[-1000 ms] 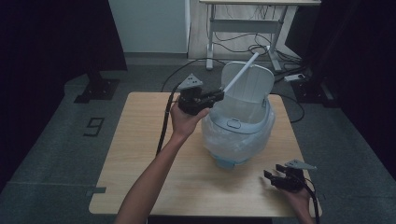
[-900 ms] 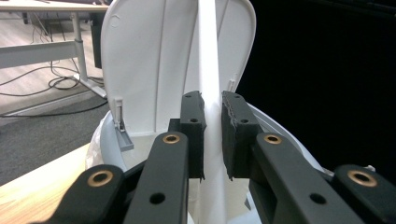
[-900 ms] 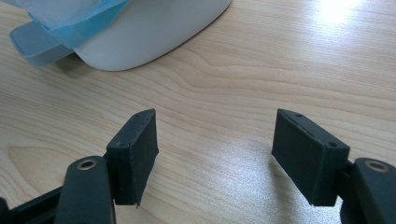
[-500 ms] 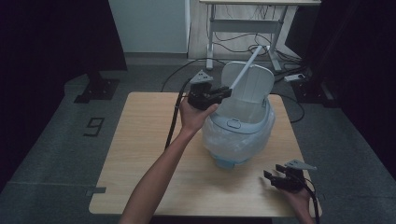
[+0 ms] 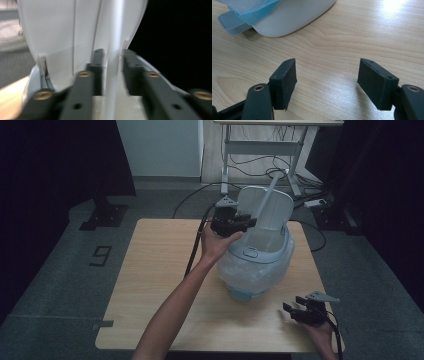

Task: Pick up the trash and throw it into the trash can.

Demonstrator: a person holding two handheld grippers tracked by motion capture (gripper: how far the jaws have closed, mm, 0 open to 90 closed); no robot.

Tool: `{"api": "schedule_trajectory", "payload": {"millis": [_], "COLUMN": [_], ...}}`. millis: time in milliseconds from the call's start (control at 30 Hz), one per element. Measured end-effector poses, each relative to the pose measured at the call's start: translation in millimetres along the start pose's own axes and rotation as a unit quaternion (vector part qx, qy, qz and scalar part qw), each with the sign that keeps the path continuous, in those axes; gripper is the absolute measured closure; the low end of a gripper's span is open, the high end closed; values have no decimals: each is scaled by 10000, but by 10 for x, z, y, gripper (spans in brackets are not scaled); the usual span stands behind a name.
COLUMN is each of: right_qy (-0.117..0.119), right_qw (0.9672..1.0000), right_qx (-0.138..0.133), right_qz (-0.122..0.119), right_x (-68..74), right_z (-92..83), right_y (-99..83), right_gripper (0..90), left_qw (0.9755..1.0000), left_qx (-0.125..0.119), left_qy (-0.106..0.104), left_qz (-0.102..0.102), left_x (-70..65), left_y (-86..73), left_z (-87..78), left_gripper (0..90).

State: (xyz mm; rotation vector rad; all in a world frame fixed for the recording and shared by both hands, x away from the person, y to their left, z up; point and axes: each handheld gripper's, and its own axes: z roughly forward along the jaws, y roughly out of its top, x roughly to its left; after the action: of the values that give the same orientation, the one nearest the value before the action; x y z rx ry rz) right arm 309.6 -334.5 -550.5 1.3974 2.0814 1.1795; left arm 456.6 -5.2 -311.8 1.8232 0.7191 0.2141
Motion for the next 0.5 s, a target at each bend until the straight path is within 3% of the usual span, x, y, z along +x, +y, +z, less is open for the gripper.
{"api": "schedule_trajectory", "payload": {"millis": [67,200,467,500], "right_qy": [0,0,-3,-6], "right_qw": [10000,10000,10000,10000], "right_qx": [-6,1,11,11], "right_qz": [-1,0,-20,-20], "right_x": [0,0,16,18], "right_z": [-3,-2,-2,-1], "right_y": [0,1,7,7], "right_gripper": [309,309,309,309], "left_qw": [9999,9997,9992,9989], "left_qx": [-59,-159,-260,-305], "left_qy": [154,184,222,199], "left_qz": [44,15,227,285], "left_x": [12,31,-1,-15], "left_y": [-35,-86,-222,-292], "left_z": [-12,-101,-435,-561], "left_gripper": [493,393,329,328]}}
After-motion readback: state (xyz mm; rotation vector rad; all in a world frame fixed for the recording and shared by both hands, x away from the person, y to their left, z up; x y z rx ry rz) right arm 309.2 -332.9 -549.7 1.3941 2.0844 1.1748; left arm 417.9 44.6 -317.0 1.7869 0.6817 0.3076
